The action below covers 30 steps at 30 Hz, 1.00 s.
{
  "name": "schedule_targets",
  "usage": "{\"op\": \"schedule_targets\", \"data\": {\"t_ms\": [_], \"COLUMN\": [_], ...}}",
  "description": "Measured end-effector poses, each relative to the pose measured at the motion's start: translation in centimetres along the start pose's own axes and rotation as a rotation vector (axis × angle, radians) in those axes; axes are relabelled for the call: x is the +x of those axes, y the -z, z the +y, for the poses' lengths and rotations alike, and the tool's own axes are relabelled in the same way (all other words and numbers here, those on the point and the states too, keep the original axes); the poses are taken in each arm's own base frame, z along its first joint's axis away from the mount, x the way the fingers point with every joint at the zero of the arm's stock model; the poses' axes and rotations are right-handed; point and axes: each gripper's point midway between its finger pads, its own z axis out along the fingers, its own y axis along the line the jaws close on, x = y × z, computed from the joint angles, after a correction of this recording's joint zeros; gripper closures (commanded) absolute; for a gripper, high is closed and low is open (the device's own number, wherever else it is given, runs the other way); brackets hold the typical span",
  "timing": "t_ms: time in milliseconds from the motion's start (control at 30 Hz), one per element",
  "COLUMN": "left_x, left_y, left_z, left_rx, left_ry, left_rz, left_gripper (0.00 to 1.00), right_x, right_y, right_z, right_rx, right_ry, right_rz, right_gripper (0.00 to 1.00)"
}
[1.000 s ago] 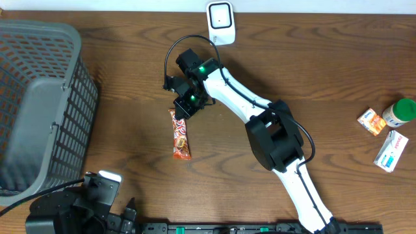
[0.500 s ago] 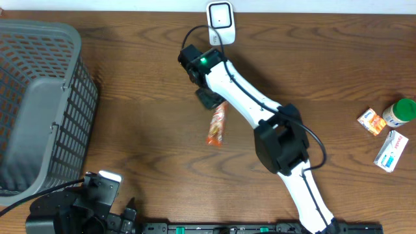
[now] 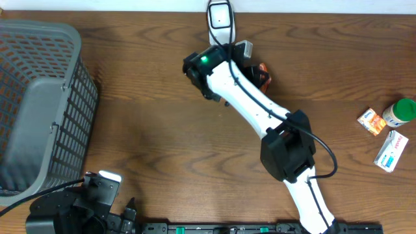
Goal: Scan the item barcode
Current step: 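Lift the chocolate bar and carry it toward the scanner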
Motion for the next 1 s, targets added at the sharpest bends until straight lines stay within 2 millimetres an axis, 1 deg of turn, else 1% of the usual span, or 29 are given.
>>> {"op": "schedule_targets", "data": {"t_ms": [67, 233, 367, 533, 600, 633, 667, 700, 733, 767, 800, 833, 900, 967, 1000], "left_x": [0.0, 0.0, 0.0, 0.0, 0.0, 0.0, 0.0, 0.0, 0.0, 0.0, 0.0, 0.0, 0.0, 0.0, 0.0], "left_y": [0.0, 0.0, 0.0, 0.0, 0.0, 0.0, 0.0, 0.0, 0.0, 0.0, 0.0, 0.0, 0.0, 0.0, 0.0], "left_z": [0.0, 0.0, 0.0, 0.0, 0.0, 0.0, 0.0, 0.0, 0.0, 0.0, 0.0, 0.0, 0.0, 0.0, 0.0], "left_rx": [0.000, 0.000, 0.000, 0.000, 0.000, 0.000, 0.000, 0.000, 0.000, 0.000, 0.000, 0.000, 0.000, 0.000, 0.000], "left_ry": [0.000, 0.000, 0.000, 0.000, 0.000, 0.000, 0.000, 0.000, 0.000, 0.000, 0.000, 0.000, 0.000, 0.000, 0.000], "left_rz": [0.000, 0.000, 0.000, 0.000, 0.000, 0.000, 0.000, 0.000, 0.000, 0.000, 0.000, 0.000, 0.000, 0.000, 0.000], "left_gripper": [0.05, 0.05, 0.05, 0.05, 0.05, 0.05, 0.05, 0.05, 0.05, 0.05, 0.05, 0.05, 0.05, 0.05, 0.05], "right_x": [-0.6, -2.3, -3.4, -4.4, -4.5, -4.5, -4.5, -4.4, -4.2, -4.0, -3.8, -3.7, -3.2, -2.7, -2.5], "right_y": [0.6, 1.8, 2.5, 4.2, 5.5, 6.1, 6.8, 7.6, 8.9, 9.6, 10.3, 11.0, 12.4, 14.0, 14.4], "right_z": [0.2, 1.3, 1.6, 1.1, 1.3, 1.5, 1.6, 1.9, 2.4, 2.6, 2.9, 3.1, 3.6, 4.1, 4.2], "right_rx": [0.005, -0.021, -0.015, 0.017, 0.024, 0.023, 0.023, 0.018, 0.010, 0.004, -0.001, -0.006, -0.019, -0.039, -0.044], "right_ry": [-0.070, -0.246, -0.337, -0.323, -0.275, -0.256, -0.230, -0.201, -0.167, -0.153, -0.135, -0.120, -0.087, -0.073, -0.065], "right_rz": [-0.048, -0.143, -0.221, -0.325, -0.370, -0.387, -0.405, -0.424, -0.452, -0.465, -0.480, -0.493, -0.523, -0.552, -0.560], "right_gripper": [0.98, 0.99, 0.99, 0.99, 0.95, 0.90, 0.79, 0.56, 0.45, 0.35, 0.27, 0.23, 0.21, 0.14, 0.14]}}
